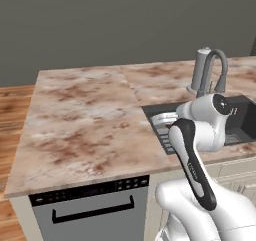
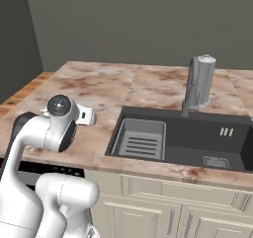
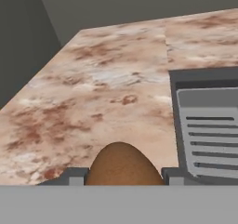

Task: Gather the eggs and milk located in the vicinity of the sink area and place them right next to the bowl.

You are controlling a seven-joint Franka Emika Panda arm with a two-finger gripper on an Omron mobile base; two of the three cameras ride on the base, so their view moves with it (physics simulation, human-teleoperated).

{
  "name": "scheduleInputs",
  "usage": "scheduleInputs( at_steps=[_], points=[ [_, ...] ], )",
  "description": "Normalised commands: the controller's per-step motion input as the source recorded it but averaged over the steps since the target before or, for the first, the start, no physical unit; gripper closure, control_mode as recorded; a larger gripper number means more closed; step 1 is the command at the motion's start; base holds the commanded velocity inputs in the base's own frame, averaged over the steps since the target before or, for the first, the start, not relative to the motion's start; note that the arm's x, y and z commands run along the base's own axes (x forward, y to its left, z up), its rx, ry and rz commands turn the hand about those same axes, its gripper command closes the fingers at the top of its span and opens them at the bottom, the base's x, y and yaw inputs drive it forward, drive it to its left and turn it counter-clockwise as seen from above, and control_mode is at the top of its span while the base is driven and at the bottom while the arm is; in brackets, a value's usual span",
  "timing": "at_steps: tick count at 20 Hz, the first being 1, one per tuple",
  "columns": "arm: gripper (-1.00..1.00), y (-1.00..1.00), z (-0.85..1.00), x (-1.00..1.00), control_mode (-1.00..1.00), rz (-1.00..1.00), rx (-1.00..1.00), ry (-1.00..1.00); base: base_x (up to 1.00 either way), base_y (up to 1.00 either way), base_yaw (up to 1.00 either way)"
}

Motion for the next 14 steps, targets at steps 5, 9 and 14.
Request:
scheduleInputs(
  at_steps=[5,9,14],
  points=[
    [1.0,0.0,0.0,0.0,1.0,0.0,0.0,0.0,0.03,-0.62,0.0],
    [1.0,0.0,0.0,0.0,1.0,0.0,0.0,0.0,0.06,-0.63,0.0],
    [1.0,0.0,0.0,0.0,1.0,0.0,0.0,0.0,0.03,-0.67,0.0]
  ],
)
